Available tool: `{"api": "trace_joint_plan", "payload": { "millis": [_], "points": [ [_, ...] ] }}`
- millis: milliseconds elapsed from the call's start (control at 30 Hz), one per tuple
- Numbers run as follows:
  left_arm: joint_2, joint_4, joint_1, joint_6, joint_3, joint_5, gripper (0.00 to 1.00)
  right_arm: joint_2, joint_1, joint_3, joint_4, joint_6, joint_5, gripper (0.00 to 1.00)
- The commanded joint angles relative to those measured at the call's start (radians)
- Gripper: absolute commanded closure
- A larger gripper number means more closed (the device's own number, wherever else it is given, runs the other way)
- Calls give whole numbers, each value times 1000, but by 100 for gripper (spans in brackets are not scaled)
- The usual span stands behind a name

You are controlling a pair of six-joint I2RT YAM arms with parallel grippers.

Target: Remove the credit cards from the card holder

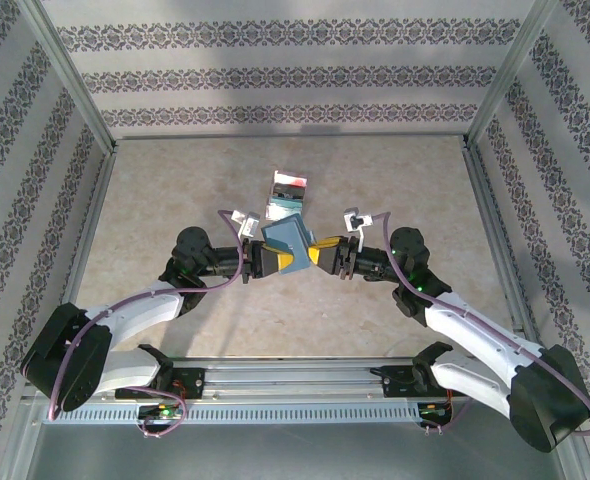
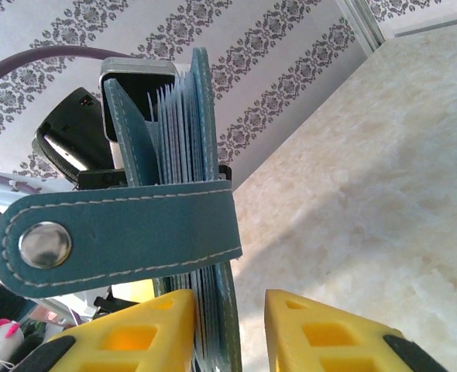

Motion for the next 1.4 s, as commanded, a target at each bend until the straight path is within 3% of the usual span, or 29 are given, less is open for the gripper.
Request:
{"api": "trace_joint_plan", "payload": {
  "millis": [0,733,900,1133,1167,1367],
  "points": [
    [-27,15,5,29,5,53,100,-3,0,36,51,1,-18,70],
    [-46,-4,4,36,-11,66,100,43,38,75,60,0,-24,75],
    [-42,2,4,32,-14,63,100,59,49,79,62,-7,-15,90],
    [-52,-20,4,45,-22,53,100,24,45,61,61,-8,9,94],
    [-52,-21,4,45,-22,50,97,20,45,60,62,-6,6,97],
    [-52,-64,3,48,-14,5,41,-7,46,49,53,2,33,100]
  ]
}}
